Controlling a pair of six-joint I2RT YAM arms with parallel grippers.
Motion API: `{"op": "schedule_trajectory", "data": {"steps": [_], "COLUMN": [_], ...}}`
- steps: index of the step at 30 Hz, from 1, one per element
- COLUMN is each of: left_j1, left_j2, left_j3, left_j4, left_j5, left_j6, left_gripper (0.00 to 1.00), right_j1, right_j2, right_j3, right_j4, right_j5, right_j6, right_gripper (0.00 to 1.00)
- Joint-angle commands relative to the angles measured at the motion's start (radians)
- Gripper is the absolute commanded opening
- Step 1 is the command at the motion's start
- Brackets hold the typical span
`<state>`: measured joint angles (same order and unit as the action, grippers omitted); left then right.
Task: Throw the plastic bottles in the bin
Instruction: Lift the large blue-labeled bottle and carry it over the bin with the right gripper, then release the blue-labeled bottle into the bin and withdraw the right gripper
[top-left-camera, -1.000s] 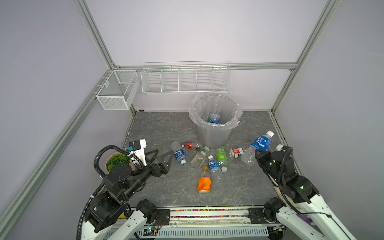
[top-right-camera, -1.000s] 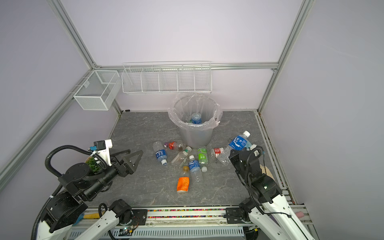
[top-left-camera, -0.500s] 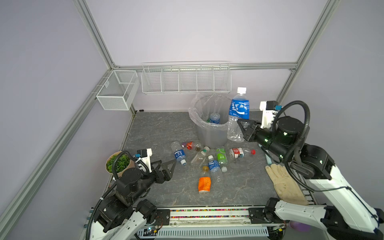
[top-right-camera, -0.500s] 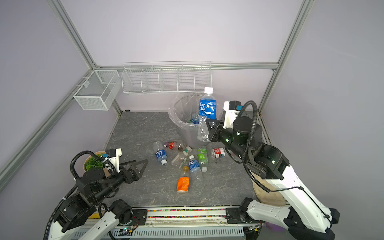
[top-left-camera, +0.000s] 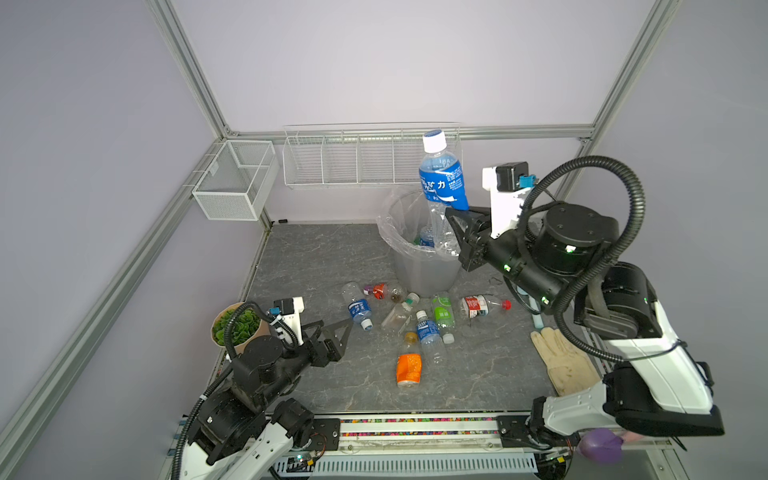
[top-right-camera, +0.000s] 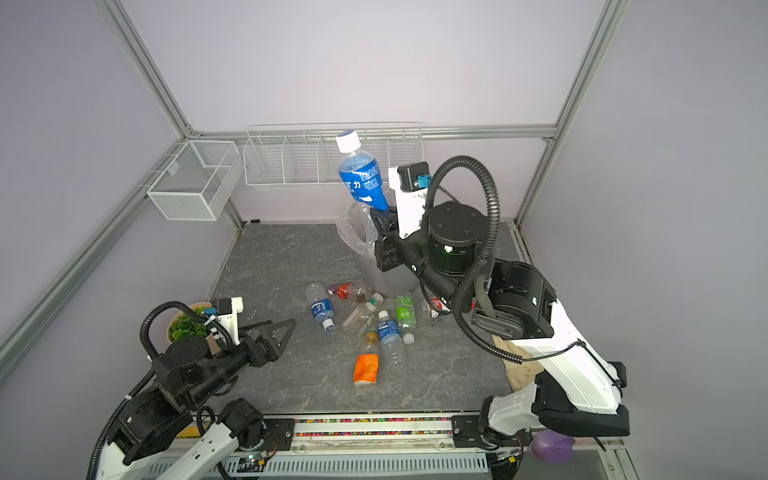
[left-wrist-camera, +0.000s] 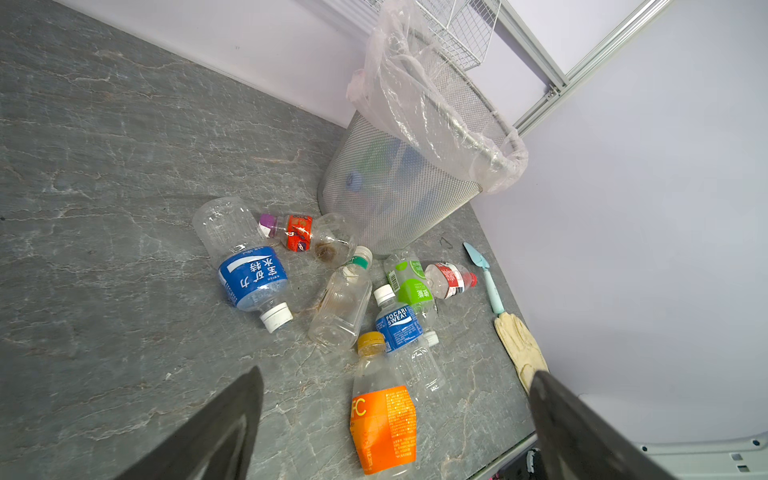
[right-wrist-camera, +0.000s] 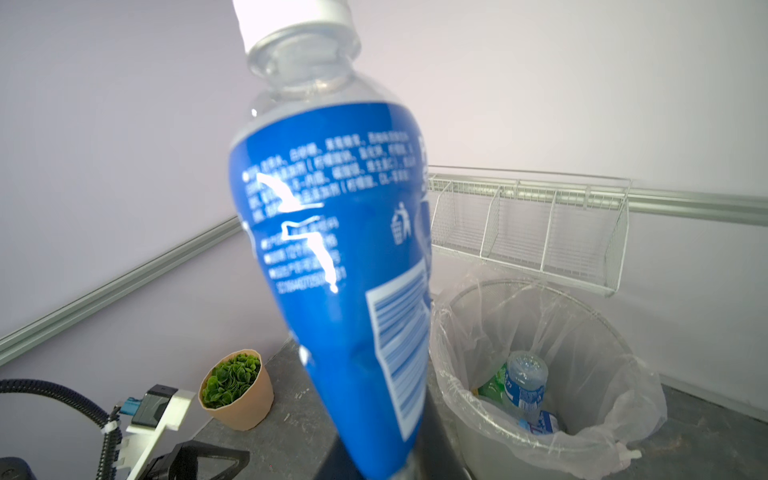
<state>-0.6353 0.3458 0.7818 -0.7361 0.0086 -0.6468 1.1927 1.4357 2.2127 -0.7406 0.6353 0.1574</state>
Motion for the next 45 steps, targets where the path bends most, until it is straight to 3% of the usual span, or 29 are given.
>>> {"op": "schedule_trajectory", "data": {"steps": [1,6,12,14,17,20,21,23,25,29,30,31,45], "left_j1": [-0.004,-0.004,-0.004,-0.004,-0.004,-0.004,-0.004,-0.004,-0.004,-0.004,-0.004,-0.004,-0.004], "left_j2": [0.000,-0.003,-0.005,-0.004,-0.006,-0.012,-0.014,-0.020,-0.027,-0.045,-0.049,-0.054,-0.010], "left_j3": [0.025,0.030,0.035,0.036,0.037,0.043,0.048,0.059,0.075,0.095,0.096,0.096,0.058], "left_j4": [-0.023,-0.031,-0.036,-0.036,-0.037,-0.046,-0.049,-0.058,-0.079,-0.122,-0.127,-0.128,-0.134], "left_j5": [0.012,0.012,0.010,0.012,0.014,0.012,0.012,0.012,0.009,-0.009,-0.009,-0.010,0.018], "left_j6": [-0.006,-0.004,-0.001,-0.003,-0.004,-0.005,-0.007,-0.009,-0.002,0.005,0.004,0.003,-0.010], "left_gripper": [0.99,0.99,0.99,0.99,0.99,0.99,0.99,0.99,0.99,0.99,0.99,0.99,0.99], "right_j1": [0.027,0.044,0.023,-0.054,-0.281,-0.463,-0.517,-0.582,-0.580,-0.544,-0.542,-0.542,-0.506], "right_j2": [0.059,0.130,0.108,0.112,0.144,0.211,0.259,0.376,0.478,0.453,0.425,0.403,0.243], "right_j3": [0.130,0.276,0.191,0.163,0.133,0.064,0.071,0.150,0.313,0.375,0.357,0.340,0.185], "right_j4": [-0.011,-0.030,0.064,0.043,-0.073,-0.136,-0.184,-0.331,-0.466,-0.425,-0.398,-0.381,-0.353], "right_j5": [0.077,0.099,0.138,0.087,-0.137,-0.315,-0.377,-0.482,-0.469,-0.408,-0.406,-0.405,-0.394], "right_j6": [-0.139,-0.204,-0.246,-0.186,0.031,0.159,0.195,0.226,0.210,0.176,0.177,0.177,0.204], "right_gripper": [0.08,0.09,0.10,0.10,0.09,0.10,0.13,0.33,0.65,0.88,0.99,0.89,0.88]}}
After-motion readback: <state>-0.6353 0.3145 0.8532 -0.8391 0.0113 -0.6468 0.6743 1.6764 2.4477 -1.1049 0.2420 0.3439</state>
